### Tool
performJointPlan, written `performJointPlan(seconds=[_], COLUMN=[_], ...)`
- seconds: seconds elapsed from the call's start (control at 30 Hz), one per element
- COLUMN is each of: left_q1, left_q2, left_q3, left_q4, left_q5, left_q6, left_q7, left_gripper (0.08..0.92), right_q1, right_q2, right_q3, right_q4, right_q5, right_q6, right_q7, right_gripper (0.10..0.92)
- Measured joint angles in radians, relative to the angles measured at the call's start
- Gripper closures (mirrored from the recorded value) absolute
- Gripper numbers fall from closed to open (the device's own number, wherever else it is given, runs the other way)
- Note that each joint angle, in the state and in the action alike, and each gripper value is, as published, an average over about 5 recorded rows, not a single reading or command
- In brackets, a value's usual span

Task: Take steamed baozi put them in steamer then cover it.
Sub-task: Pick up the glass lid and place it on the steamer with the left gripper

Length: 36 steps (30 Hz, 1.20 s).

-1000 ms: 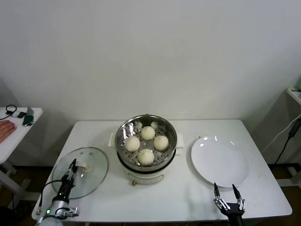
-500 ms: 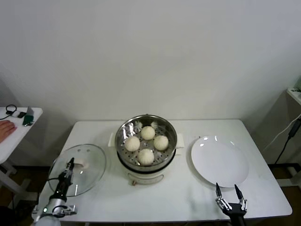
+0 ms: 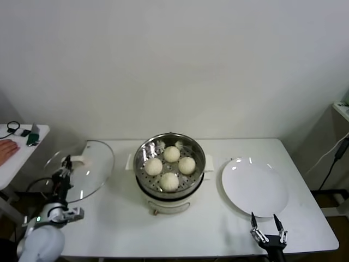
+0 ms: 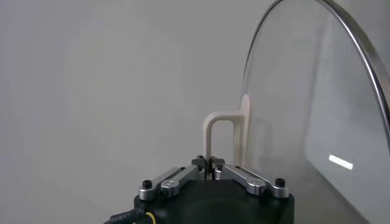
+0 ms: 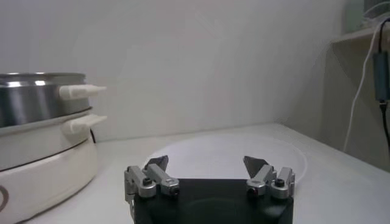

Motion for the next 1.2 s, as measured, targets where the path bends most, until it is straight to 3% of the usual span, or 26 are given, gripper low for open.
performJointPlan(seconds=[0.27,0.5,0.83,1.2], left_q1=[-0.061,-0.144,-0.267,-0.361], left_q2=[0.014,-0.051,-0.19,-0.304], left_q3=[0.179,0.392,0.638,0.778], left_q4=[-0.157,-0.203,-0.152,-0.039], left_q5=[0.01,0.107,0.239,0.336], left_q6=[0.223,0.36,0.463,0.491], left_q7=[0.087,0.155,0.21,0.225], left_gripper=[0.867,0.867,0.867,0.867], right_q1=[0.014,0.027,0.039,0.046], right_q2=[0.008,0.01,0.005,-0.008], right_q3=[-0.003,-0.001,-0.006,-0.005], right_q4=[-0.019,-0.043,-0.074,-0.09], right_q5=[-0.025,-0.028,-0.023,-0.011], right_q6=[0.015,0.046,0.082,0.098], right_q7=[0.008,0.007,0.007,0.007], right_gripper=[0.203,0.203,0.203,0.203])
